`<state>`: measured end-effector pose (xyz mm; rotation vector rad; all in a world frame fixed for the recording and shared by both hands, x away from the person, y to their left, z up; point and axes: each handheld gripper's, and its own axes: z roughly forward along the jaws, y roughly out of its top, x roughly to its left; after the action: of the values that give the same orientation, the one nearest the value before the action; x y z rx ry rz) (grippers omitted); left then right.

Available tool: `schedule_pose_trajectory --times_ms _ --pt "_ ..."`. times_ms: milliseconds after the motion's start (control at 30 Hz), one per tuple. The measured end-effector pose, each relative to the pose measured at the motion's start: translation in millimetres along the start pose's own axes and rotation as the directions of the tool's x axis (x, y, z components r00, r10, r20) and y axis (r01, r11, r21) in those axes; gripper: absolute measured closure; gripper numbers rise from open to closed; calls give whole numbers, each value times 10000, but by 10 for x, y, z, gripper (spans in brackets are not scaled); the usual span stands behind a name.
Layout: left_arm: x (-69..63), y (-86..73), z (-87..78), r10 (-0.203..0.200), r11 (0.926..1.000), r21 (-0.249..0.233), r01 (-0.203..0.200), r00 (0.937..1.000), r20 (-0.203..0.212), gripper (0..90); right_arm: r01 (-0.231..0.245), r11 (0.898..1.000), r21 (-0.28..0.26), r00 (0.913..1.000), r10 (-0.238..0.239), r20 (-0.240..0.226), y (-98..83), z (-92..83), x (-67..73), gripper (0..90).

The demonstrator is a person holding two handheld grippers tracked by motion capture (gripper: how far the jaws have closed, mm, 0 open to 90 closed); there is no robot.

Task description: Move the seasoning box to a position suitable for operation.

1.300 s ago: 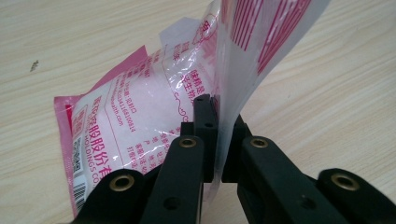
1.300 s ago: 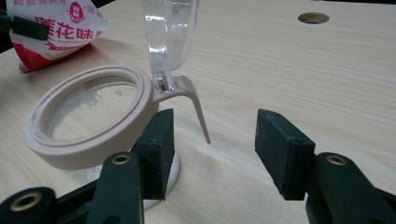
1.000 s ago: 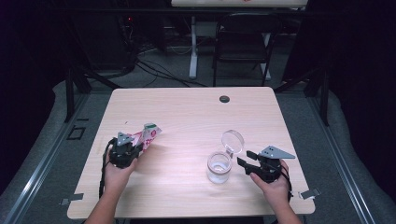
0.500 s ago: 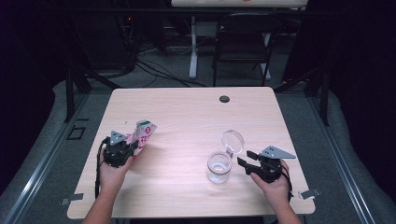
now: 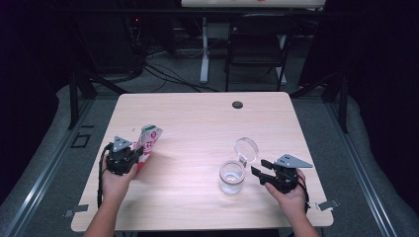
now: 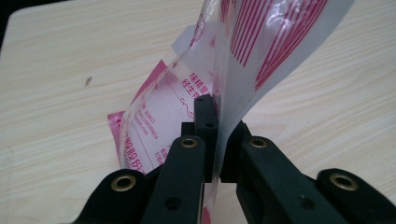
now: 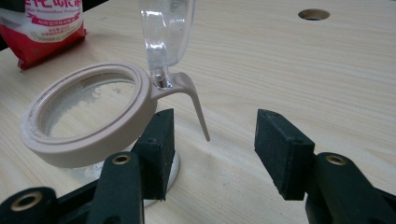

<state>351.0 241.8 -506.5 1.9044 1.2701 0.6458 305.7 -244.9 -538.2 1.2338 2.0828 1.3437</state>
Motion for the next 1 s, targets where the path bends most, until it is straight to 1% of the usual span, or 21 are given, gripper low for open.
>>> schedule_pose_trajectory --times_ms 33,100,133,167,267,300,333,367,467,533,633,667,700,733,867,900,967,1000 --pt "8 27 -26 7 9999 -110 -7 10000 -50 900 1 10000 2 10000 -1 4 -1 2 2 478" --pt "14 46 -46 2 9999 -169 -3 10000 -72 900 -13 10000 -3 10000 13 28 -1 0 -3 478" --pt "25 69 -73 25 9996 -287 -30 9999 -170 900 -56 10000 -27 10000 56 -1 -1 2 -6 478" --pt "25 69 -73 25 9996 -287 -30 9999 -170 900 -56 10000 -27 10000 56 -1 -1 2 -6 478" --pt "47 128 -146 82 9985 -532 -104 9990 -429 900 -89 9999 -48 10000 89 22 -3 -1 -9 479" --pt "47 128 -146 82 9985 -532 -104 9990 -429 900 -89 9999 -48 10000 89 22 -3 -1 -9 479" --pt "60 156 -200 107 9976 -678 -142 9986 -512 900 -86 10000 -49 10000 86 13 -3 -1 -7 479" --pt "60 156 -200 107 9976 -678 -142 9986 -512 900 -85 10000 -52 10000 85 15 -3 -1 -5 479" --pt "83 192 -317 7 9935 -1136 -62 9988 -486 900 -82 10000 -46 10000 83 17 -3 0 -7 479" --pt "82 200 -341 -31 9926 -1213 -27 9989 -473 900 -98 9999 -65 9999 99 17 -3 1 -7 479" --pt "58 220 -403 -95 9901 -1405 63 9997 -217 900 -97 9999 -70 10000 98 15 -2 -3 -11 479" --pt "16 235 -427 -1 9894 -1451 -14 9999 -107 900 -112 9999 -65 9999 112 9 -2 -5 -14 479" --pt "16 235 -427 -1 9894 -1451 -14 9999 -107 900 -117 9999 -77 9999 117 -6 -2 -5 -16 480" --pt "-2 243 -436 82 9892 -1460 -89 10000 -53 900 -117 9999 -77 9999 117 -6 -2 -5 -16 480" --pt "-147 290 -465 417 9870 -1563 -384 9990 180 900 -114 9999 -71 9999 114 -4 -1 -4 -16 480" --pt "-206 309 -469 523 9857 -1626 -454 9979 389 900 -120 9999 -77 9999 120 -17 -1 -3 -16 479" --pt "-275 331 -470 637 9849 -1652 -522 9958 654 900 -115 9999 -80 9999 115 -15 -1 -4 -17 480" --pt "-317 344 -467 729 9844 -1662 -577 9936 867 900 -115 9999 -73 9999 115 -21 -2 -4 -17 479"
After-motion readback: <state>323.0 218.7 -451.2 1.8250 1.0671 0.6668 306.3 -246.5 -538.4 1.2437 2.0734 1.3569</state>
